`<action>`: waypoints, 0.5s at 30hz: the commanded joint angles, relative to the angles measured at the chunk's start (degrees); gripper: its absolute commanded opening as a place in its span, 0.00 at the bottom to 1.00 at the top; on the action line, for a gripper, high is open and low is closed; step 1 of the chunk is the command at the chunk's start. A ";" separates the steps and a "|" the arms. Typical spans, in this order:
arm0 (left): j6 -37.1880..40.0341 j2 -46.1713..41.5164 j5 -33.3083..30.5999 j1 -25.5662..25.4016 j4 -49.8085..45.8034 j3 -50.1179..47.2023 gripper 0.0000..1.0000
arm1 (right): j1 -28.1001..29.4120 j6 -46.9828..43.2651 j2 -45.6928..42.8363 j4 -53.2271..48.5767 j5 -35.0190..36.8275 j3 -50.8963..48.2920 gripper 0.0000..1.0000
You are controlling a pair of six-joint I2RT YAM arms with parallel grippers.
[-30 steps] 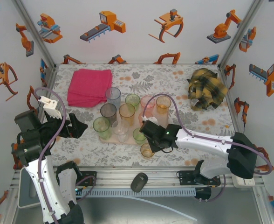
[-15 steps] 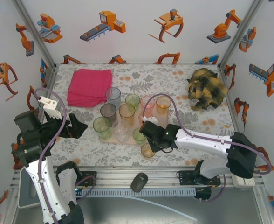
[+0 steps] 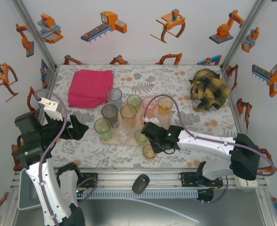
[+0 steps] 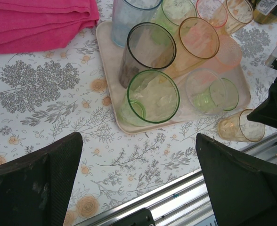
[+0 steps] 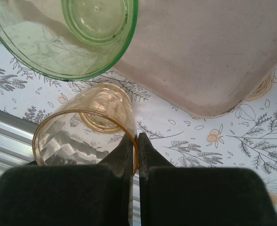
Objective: Place the glasses into the tray
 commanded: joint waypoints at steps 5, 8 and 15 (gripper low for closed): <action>-0.25 -0.52 0.68 -0.17 0.27 1.18 0.97 | 0.45 0.03 -3.68 -1.31 1.58 -0.07 0.04; -0.35 -0.69 0.65 -0.15 0.35 1.27 0.97 | 0.41 0.07 -4.57 -2.44 2.10 0.21 0.04; -0.55 -0.35 0.90 -0.17 0.29 2.18 0.97 | 0.31 -0.28 -6.76 -6.28 3.75 1.29 0.04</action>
